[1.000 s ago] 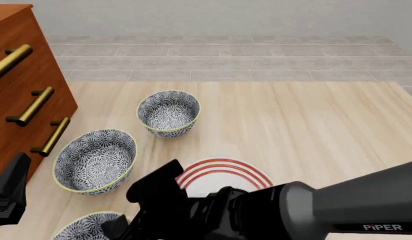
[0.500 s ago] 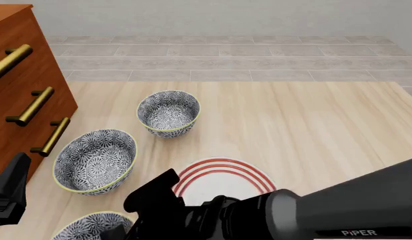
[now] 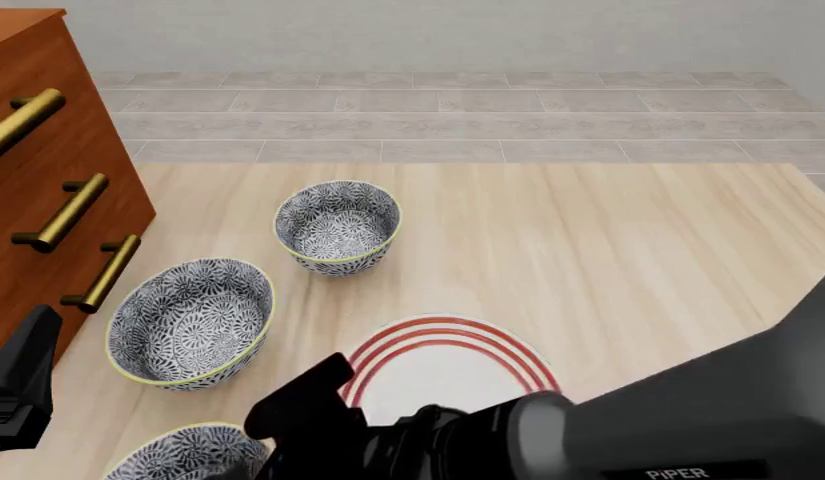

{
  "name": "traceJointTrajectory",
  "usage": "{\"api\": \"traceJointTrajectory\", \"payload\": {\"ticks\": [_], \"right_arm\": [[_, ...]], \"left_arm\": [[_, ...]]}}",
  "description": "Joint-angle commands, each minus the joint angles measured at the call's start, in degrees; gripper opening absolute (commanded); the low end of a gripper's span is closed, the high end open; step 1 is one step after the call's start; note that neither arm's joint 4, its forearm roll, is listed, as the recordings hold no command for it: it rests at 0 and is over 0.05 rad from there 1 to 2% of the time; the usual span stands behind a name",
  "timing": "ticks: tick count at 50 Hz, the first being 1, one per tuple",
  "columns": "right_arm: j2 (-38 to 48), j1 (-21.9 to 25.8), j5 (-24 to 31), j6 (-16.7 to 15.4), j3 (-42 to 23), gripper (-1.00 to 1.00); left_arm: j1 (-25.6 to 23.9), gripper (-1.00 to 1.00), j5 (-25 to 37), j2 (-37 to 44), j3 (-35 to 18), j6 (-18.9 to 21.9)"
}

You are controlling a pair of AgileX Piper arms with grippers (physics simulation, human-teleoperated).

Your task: Put the bowl at the front on the plate.

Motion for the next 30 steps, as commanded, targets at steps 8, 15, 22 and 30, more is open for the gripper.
{"api": "traceJointTrajectory", "payload": {"ticks": [8,15,22,30], "right_arm": [[-0.01,-0.19,-0.64,-0.93,0.19,-1.00],[-2.18,0.15,-0.06,-2.16,0.45,-1.00],[-3.27,0.23,-0.04,-2.54,0.88,-1.00],[-4.52,0.95,0.16,-2.77,1.17,-1.00]], "left_arm": [[-0.03,1.00,0.00,0.00,0.00,-0.01],[-0.03,1.00,0.00,0.01,0.00,-0.01],[-0.01,1.00,0.00,0.00,0.00,0.01],[0.00,1.00,0.00,0.00,0.00,0.00]]}}
